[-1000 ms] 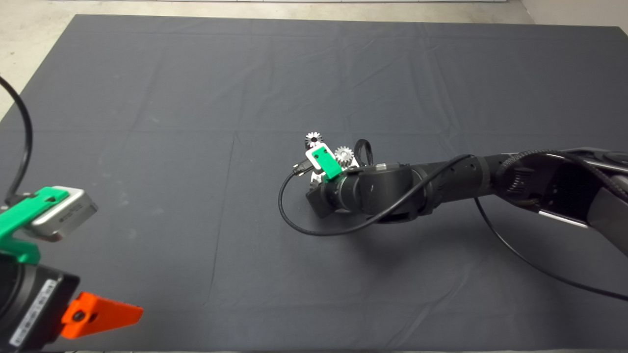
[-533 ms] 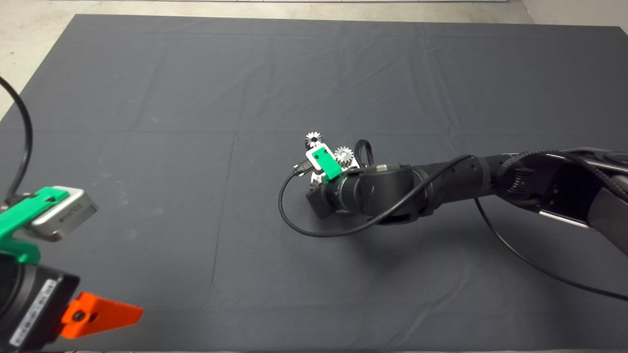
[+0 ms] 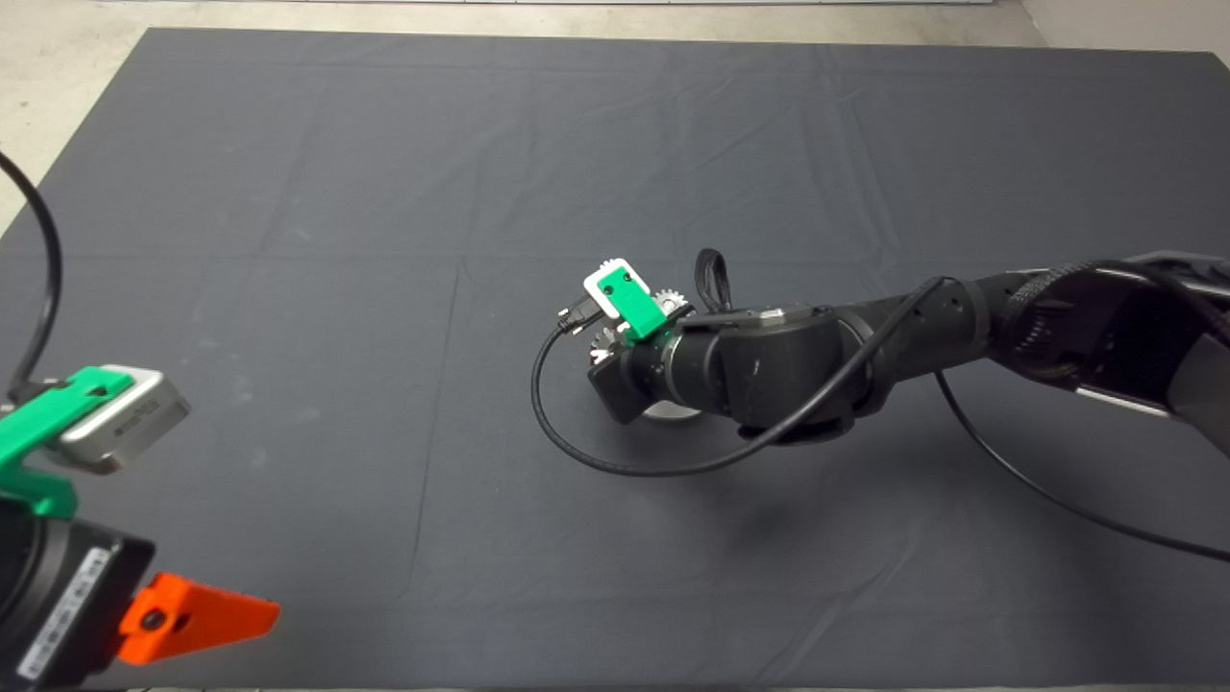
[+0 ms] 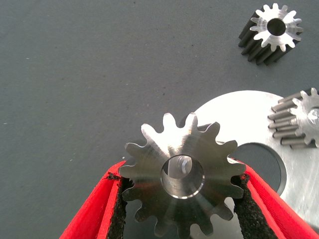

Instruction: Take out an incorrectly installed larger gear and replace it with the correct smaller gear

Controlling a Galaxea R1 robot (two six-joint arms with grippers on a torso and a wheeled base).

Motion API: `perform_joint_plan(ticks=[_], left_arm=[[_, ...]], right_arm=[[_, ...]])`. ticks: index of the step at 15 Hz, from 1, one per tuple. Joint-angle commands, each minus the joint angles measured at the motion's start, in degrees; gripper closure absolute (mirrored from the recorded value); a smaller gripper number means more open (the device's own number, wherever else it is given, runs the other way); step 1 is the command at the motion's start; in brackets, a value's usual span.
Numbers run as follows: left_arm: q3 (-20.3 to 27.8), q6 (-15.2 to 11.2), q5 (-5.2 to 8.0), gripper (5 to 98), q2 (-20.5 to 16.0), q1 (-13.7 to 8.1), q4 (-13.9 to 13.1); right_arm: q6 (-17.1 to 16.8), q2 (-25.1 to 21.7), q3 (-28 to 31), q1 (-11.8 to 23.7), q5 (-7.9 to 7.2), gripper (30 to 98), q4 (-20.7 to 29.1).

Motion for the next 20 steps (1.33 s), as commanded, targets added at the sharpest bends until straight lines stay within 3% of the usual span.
perform_joint_plan(ticks=[1, 5, 16, 20], left_arm=[[0.8, -0.1, 0.04, 6.0, -0.1, -0.4, -1.0], [0.9, -0.1, 0.04, 6.0, -0.1, -0.4, -1.0], [0.8, -0.3, 0.04, 6.0, 0.0, -0.4, -1.0], [0.8, -0.3, 0.04, 6.0, 0.2, -0.2, -1.0]], right_arm=[[3.6, 0.4, 4.5, 1.7, -2.69, 80.0, -0.9], [6.8, 0.6, 4.4, 1.4, -2.69, 80.0, 3.5], [5.9, 2.8, 4.9, 0.4, -3.33, 80.0, 5.3], [5.6, 1.6, 10.8, -0.7, -3.86, 80.0, 5.4]])
